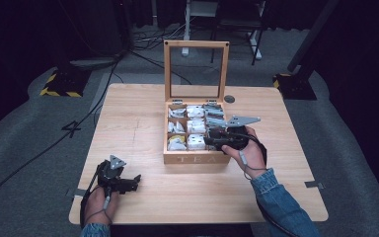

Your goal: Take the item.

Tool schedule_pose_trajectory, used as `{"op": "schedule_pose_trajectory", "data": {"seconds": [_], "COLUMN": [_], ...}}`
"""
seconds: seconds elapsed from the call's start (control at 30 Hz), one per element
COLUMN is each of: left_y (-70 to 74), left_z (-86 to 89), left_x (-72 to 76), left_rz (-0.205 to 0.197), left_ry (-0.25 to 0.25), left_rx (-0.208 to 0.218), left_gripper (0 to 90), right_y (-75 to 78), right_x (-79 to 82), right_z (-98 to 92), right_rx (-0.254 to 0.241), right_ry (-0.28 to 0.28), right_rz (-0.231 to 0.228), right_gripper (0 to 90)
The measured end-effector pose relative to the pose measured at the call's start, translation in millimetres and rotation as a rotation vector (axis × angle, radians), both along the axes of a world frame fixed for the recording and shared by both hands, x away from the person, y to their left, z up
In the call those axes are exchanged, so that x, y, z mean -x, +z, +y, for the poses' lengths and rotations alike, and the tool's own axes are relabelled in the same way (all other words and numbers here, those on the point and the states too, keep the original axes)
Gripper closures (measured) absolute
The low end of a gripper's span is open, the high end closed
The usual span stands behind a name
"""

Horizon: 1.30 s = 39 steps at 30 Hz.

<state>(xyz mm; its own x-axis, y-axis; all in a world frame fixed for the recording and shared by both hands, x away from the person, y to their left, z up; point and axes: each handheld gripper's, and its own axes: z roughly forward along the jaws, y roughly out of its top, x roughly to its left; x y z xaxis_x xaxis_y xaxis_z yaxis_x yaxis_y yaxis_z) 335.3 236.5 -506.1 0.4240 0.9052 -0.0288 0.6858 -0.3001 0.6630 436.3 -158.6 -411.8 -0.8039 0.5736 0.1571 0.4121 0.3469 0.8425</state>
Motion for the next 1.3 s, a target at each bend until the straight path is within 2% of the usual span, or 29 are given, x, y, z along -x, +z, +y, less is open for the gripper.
{"op": "schedule_pose_trajectory", "data": {"seconds": [0.27, 0.57, 0.8, 1.1, 1.2, 1.3], "left_y": [0.1, 0.0, 0.1, 0.0, 0.1, 0.0], "left_z": [0.2, 0.2, 0.2, 0.2, 0.2, 0.1], "left_x": [-0.1, -0.2, -0.1, -0.2, -0.1, -0.1], "left_rz": [0.0, 0.0, 0.0, 0.0, 0.0, 0.0], "left_ry": [-0.002, -0.003, -0.002, -0.003, -0.003, -0.001], "left_rx": [-0.001, -0.001, -0.001, -0.001, -0.001, 0.0], "left_gripper": [0.0, 0.0, 0.0, 0.0, 0.0, 0.0], "right_y": [-6.7, -16.4, -23.9, -31.2, -31.7, -31.0], "right_x": [-5.4, -9.1, -14.1, -20.9, -21.2, -19.6], "right_z": [17.2, 31.6, 36.7, 42.1, 42.8, 43.6], "right_rx": [0.08, 0.151, 0.166, 0.185, 0.191, 0.2], "right_ry": [0.057, 0.092, 0.081, 0.064, 0.068, 0.078], "right_rz": [0.047, 0.067, 0.085, 0.148, 0.165, 0.155], "right_gripper": [65.9, 70.0, 73.7, 78.8, 85.0, 89.6]}}
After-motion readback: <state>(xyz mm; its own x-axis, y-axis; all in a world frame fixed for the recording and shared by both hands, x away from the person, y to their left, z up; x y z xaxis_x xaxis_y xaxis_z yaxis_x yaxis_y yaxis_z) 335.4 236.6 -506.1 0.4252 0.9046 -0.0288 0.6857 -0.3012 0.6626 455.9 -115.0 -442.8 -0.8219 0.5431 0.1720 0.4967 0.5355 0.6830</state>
